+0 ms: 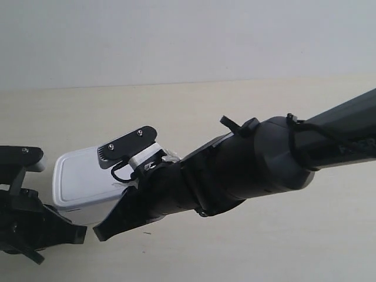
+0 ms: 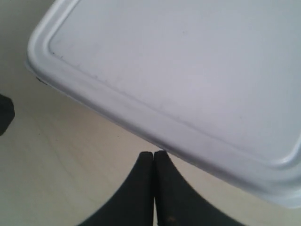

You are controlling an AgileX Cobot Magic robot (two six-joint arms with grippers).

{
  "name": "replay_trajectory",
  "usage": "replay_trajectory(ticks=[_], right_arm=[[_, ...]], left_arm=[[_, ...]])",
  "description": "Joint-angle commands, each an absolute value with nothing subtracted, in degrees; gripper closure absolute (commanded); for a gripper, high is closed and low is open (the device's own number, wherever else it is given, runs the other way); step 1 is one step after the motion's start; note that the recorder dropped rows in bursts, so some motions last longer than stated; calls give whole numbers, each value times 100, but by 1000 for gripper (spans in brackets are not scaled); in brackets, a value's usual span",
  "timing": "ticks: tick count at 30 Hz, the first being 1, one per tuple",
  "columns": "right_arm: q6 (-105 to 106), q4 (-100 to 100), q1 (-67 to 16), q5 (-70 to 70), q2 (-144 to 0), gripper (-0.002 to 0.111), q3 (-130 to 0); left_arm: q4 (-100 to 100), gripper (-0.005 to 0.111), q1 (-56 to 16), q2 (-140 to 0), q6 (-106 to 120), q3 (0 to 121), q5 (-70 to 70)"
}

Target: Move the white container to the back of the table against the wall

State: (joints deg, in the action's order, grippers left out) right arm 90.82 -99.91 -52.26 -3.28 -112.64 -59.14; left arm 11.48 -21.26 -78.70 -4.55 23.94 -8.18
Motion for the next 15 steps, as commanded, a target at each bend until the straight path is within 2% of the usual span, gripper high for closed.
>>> replay_trajectory(ticks=[1, 7, 15], right_arm=[[9143, -9995, -5236, -308, -11402, 108, -6038], [9143, -9995, -5236, 46, -11400, 108, -6038], [9143, -9995, -5236, 255, -11400, 108, -6038]], left_arm=[[1137, 107, -2173, -8183, -652, 2438, -435], [1136, 107, -2160, -8892, -642, 2508, 440], [1148, 107, -2160, -9470, -642, 2803, 781]])
